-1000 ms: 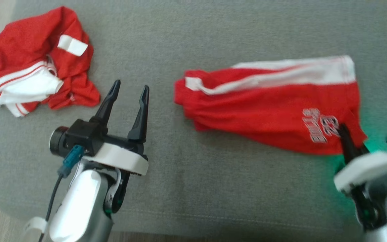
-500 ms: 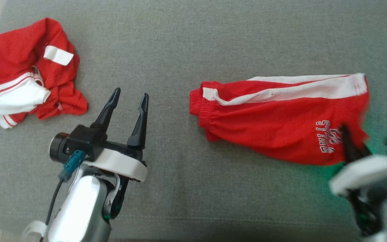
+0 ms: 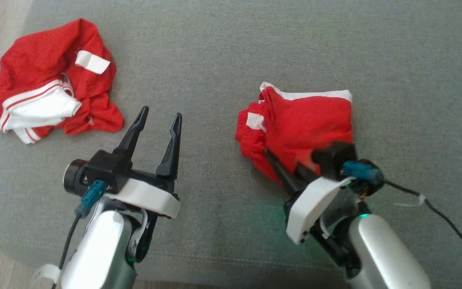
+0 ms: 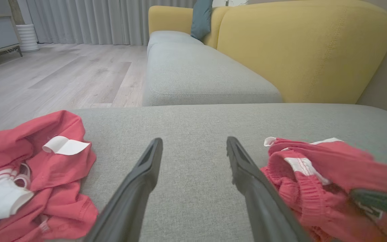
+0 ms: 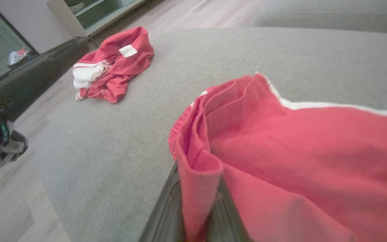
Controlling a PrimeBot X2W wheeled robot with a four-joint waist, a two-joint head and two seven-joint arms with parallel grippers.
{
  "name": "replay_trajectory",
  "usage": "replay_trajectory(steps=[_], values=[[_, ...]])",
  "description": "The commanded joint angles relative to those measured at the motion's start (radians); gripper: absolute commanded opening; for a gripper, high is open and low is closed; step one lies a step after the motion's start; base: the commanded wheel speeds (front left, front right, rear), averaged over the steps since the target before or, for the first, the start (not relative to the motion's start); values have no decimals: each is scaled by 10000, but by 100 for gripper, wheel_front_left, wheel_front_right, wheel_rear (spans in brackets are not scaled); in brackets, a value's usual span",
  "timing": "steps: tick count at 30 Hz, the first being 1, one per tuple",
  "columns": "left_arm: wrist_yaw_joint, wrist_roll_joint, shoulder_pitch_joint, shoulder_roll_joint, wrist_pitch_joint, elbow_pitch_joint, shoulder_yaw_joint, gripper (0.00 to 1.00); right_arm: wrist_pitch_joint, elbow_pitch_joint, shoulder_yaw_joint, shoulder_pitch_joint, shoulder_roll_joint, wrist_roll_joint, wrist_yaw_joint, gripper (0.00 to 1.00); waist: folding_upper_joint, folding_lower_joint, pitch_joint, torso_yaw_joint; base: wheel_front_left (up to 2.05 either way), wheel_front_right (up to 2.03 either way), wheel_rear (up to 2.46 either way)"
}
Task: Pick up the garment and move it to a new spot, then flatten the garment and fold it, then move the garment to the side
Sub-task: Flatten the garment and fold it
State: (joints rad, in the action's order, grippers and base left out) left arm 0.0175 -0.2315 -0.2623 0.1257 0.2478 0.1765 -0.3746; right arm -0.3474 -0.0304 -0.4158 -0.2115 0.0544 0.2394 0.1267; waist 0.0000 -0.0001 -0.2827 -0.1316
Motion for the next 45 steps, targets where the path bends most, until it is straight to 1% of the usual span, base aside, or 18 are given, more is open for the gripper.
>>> replay_trajectory(steps=[1,7,8,9,10,13,17,20,24,28,33,38,45], values=[[52,-86,-186,126,61,-296,304,100,170,145,-438,-264,-23,130,40,0,0,1,-40,-98,0,0,0],[93,-121,-176,97,87,-245,297,100,530,-445,-788,-241,-31,271,40,0,0,1,-82,-158,0,0,0],[97,-128,-176,95,90,-234,298,100,591,-502,-818,-250,-32,292,40,35,0,1,-79,-158,0,0,0],[103,-134,-173,90,94,-221,296,100,678,-527,-877,-252,-33,342,40,88,0,1,-69,-155,0,0,0],[108,-139,-167,86,97,-210,294,100,796,-519,-960,-253,-33,385,40,100,0,1,-55,-150,0,0,0],[129,-140,-146,87,104,-184,285,100,1356,-237,-1219,-222,-27,521,40,100,0,1,-12,-134,0,0,0],[181,-123,-117,120,110,-173,301,100,2122,260,-1141,-127,48,504,40,100,0,1,46,-78,0,0,0],[242,-103,-72,199,114,-164,346,100,2720,723,-558,45,63,403,40,100,0,1,132,-1,0,0,0],[366,-79,33,345,118,-186,455,100,3191,1187,896,381,59,149,40,100,0,1,336,127,0,0,0],[506,-87,202,497,116,-254,579,100,3266,1436,2497,875,175,-168,40,100,0,1,572,230,0,0,0],[687,-100,479,653,42,-407,677,100,3146,1643,3774,1661,288,-323,40,100,0,1,884,321,0,0,0],[832,-152,864,848,-46,-522,788,100,3056,1761,4249,2392,206,-330,40,100,0,1,1350,434,0,0,0],[982,-183,1472,1104,-315,-721,803,100,2874,1892,4360,3094,91,-286,40,100,0,1,2095,546,0,0,0]])
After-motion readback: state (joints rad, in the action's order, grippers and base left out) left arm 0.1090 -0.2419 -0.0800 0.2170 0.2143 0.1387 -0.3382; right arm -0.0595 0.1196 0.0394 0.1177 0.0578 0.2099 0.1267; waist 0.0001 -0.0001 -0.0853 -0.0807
